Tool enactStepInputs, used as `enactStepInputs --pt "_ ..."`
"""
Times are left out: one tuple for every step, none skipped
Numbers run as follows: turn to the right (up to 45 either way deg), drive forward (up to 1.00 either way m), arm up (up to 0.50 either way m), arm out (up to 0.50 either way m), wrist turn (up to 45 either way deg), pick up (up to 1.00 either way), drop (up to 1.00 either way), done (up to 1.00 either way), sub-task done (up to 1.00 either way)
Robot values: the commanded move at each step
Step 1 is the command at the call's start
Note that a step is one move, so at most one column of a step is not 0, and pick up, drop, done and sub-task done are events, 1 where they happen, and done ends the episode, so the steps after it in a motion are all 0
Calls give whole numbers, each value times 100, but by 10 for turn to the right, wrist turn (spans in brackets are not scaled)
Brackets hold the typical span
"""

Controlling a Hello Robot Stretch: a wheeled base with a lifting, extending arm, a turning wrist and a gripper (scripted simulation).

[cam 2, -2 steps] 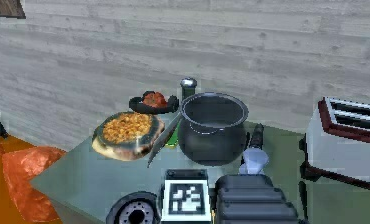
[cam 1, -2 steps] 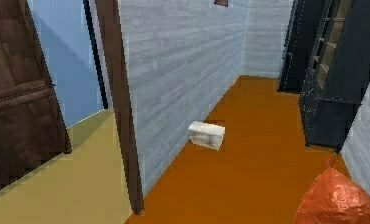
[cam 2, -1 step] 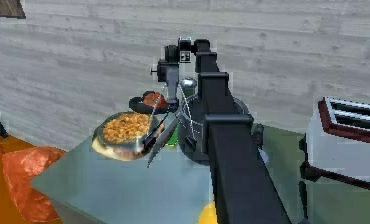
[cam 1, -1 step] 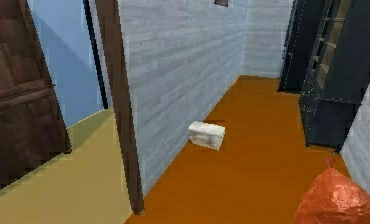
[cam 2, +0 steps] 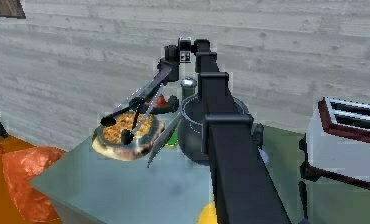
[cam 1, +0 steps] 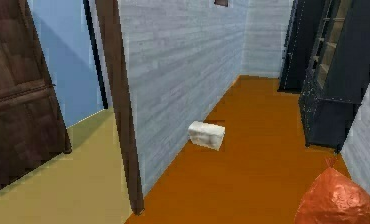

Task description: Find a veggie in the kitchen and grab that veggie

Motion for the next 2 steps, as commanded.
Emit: enactStepInputs --pt "0 0 0 0 450 0 0 0 0" --pt "0 0 0 0 450 0 0 0 0"
